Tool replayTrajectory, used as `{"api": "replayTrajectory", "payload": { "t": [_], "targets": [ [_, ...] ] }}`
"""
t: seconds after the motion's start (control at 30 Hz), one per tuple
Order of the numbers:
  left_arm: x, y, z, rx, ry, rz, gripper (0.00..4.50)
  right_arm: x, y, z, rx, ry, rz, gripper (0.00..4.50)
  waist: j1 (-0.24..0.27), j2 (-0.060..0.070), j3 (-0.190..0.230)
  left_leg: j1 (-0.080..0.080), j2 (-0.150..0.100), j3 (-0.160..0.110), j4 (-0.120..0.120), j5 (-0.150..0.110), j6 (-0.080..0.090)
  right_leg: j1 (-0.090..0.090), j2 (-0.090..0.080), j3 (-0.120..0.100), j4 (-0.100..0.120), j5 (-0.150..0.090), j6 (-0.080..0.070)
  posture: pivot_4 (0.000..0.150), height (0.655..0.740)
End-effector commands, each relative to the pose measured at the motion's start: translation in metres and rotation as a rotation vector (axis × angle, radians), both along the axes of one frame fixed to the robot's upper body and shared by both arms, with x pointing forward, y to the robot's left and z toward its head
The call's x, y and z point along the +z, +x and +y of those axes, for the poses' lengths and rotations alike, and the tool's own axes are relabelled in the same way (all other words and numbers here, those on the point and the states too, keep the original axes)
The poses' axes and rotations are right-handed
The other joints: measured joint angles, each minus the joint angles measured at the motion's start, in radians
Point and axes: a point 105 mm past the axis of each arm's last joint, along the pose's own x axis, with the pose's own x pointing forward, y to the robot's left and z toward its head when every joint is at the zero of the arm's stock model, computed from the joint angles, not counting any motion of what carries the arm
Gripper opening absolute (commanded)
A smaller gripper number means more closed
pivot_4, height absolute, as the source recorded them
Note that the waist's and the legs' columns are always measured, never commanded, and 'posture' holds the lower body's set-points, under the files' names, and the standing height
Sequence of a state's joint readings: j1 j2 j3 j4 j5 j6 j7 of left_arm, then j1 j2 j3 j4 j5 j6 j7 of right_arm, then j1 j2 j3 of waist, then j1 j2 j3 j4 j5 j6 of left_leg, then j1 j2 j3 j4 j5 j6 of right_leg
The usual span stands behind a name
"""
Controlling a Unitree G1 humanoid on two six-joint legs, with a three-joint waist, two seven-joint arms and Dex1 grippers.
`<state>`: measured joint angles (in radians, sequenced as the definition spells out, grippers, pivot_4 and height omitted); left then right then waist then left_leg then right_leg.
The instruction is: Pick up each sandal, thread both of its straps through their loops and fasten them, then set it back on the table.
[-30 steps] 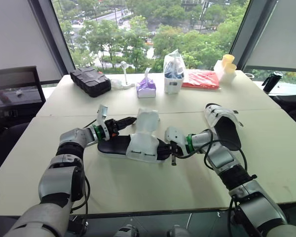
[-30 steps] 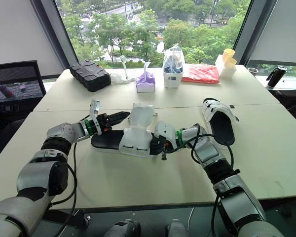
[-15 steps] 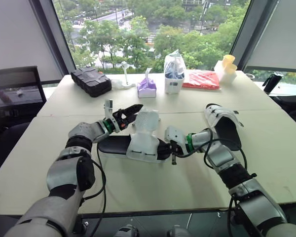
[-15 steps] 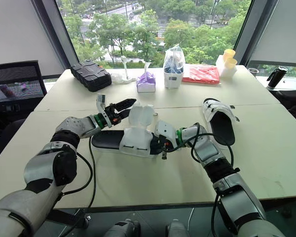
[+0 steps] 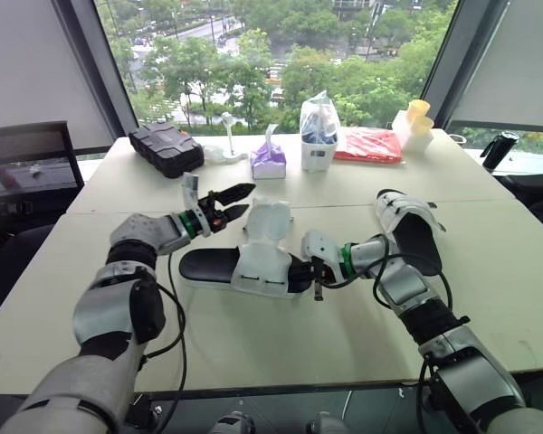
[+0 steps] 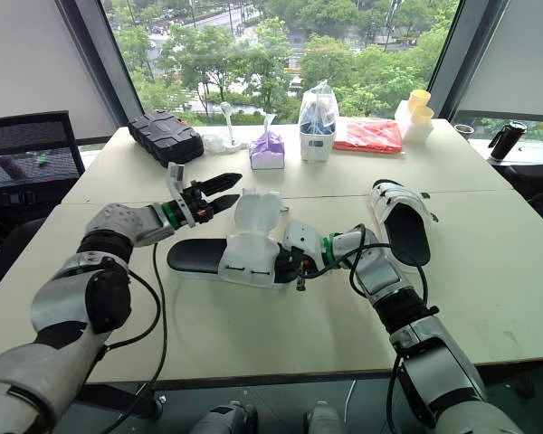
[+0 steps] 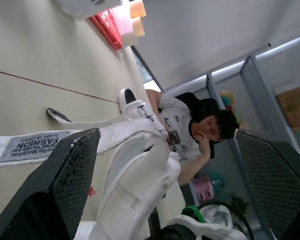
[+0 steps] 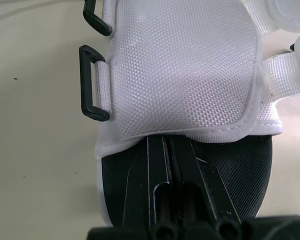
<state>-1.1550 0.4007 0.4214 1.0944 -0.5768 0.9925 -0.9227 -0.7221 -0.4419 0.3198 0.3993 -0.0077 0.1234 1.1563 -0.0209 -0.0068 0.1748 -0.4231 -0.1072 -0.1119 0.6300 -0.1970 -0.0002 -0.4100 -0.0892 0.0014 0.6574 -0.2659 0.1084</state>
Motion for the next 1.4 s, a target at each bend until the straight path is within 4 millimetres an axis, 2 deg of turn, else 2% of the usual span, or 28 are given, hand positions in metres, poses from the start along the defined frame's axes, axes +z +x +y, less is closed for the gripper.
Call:
{"api": "replayTrajectory", "payload": {
  "t": [0.03, 0.17, 0.3, 0.8, 1.03, 1.1, 1.23, 1.4],
  "targets": [
    [0.009, -0.010, 0.009, -0.051, 0.013, -0.001, 4.50, 0.000, 0.006, -0.004, -0.026, -0.032, -0.011, 0.05, 0.000, 0.000, 0.000, 0.000, 0.000, 0.000, 0.000, 0.000, 0.000, 0.000, 0.000, 0.000, 0.000, 0.000, 0.000, 0.150, 0.7400],
    [0.001, -0.021, 0.001, -0.123, -0.015, 0.060, 4.50, -0.001, 0.007, -0.004, -0.027, -0.034, -0.011, 0.05, 0.002, 0.000, 0.000, 0.002, 0.000, 0.000, 0.000, 0.000, 0.000, 0.001, 0.000, 0.000, 0.000, 0.000, 0.000, 0.150, 0.7400],
    [0.000, -0.021, -0.009, -0.146, -0.041, 0.081, 4.50, -0.001, 0.008, -0.004, -0.029, -0.034, -0.011, 0.05, 0.002, 0.000, 0.000, 0.002, 0.000, 0.000, 0.000, 0.000, -0.001, 0.002, 0.000, 0.000, 0.000, 0.000, 0.000, 0.150, 0.7400],
    [0.000, 0.003, -0.047, -0.062, -0.048, 0.041, 4.50, -0.001, 0.007, -0.006, -0.037, -0.038, -0.015, 0.05, 0.002, 0.000, 0.000, 0.002, 0.000, 0.000, -0.001, 0.001, -0.002, 0.001, 0.000, 0.000, 0.000, 0.000, 0.000, 0.150, 0.7400],
    [0.001, 0.011, -0.056, -0.022, -0.047, 0.026, 4.50, -0.001, 0.007, -0.006, -0.038, -0.040, -0.017, 0.05, 0.002, 0.000, 0.000, 0.002, 0.000, 0.000, -0.001, 0.001, -0.002, 0.001, 0.000, 0.000, 0.000, 0.000, 0.000, 0.150, 0.7400],
    [0.003, 0.014, -0.058, 0.005, -0.051, 0.014, 4.50, -0.001, 0.007, -0.006, -0.040, -0.039, -0.017, 0.05, 0.002, 0.000, 0.000, 0.002, 0.000, 0.000, -0.001, 0.001, -0.002, 0.001, 0.000, 0.000, 0.000, 0.000, 0.000, 0.150, 0.7400],
    [0.026, 0.025, -0.055, 0.087, -0.130, -0.033, 4.50, -0.001, 0.007, -0.005, -0.044, -0.035, -0.017, 0.05, 0.002, -0.001, 0.000, 0.002, 0.000, 0.000, -0.001, 0.001, -0.002, 0.001, 0.000, 0.000, 0.000, 0.000, 0.000, 0.150, 0.7400],
    [0.041, 0.026, -0.056, 0.079, -0.134, -0.071, 4.50, -0.002, 0.006, -0.004, -0.045, -0.034, -0.015, 0.05, 0.002, -0.001, 0.000, 0.002, 0.000, 0.000, -0.001, 0.001, -0.002, 0.001, 0.000, 0.000, 0.000, 0.000, 0.000, 0.150, 0.7400]
  ]
}}
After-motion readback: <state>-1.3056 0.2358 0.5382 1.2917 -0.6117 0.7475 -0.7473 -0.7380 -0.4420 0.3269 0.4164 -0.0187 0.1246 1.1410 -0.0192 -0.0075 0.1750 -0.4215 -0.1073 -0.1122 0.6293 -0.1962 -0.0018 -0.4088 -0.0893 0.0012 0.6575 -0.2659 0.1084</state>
